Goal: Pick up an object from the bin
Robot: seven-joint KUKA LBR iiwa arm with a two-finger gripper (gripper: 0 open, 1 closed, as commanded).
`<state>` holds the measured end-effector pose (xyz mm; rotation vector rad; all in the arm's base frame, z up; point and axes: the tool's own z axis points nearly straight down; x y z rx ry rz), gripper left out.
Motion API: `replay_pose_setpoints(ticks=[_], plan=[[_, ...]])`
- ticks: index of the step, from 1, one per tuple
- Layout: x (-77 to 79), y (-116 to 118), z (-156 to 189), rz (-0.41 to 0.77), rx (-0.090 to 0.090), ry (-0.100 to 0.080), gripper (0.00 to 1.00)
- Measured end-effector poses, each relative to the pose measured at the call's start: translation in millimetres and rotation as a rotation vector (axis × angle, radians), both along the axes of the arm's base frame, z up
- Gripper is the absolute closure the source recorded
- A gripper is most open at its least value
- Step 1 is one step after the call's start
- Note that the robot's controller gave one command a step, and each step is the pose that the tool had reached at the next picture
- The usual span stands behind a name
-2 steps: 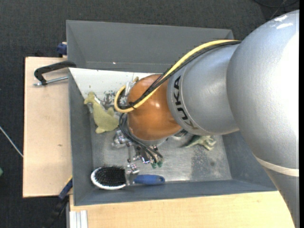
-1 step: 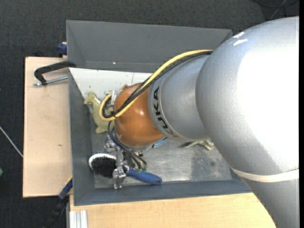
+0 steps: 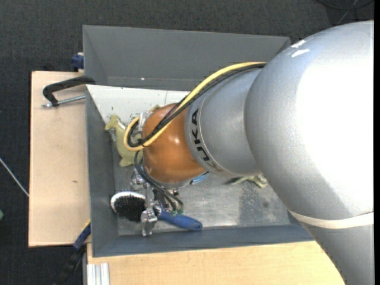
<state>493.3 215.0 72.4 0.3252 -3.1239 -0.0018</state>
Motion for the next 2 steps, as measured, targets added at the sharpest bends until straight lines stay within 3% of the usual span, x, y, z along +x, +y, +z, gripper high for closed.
replay_pose_setpoints(ticks=[1,2], plan=[[1.7,1,2,-0.003,0.003,-0.005,1.00],[3.8,2,70,-0.003,0.005,-0.011,1.00]])
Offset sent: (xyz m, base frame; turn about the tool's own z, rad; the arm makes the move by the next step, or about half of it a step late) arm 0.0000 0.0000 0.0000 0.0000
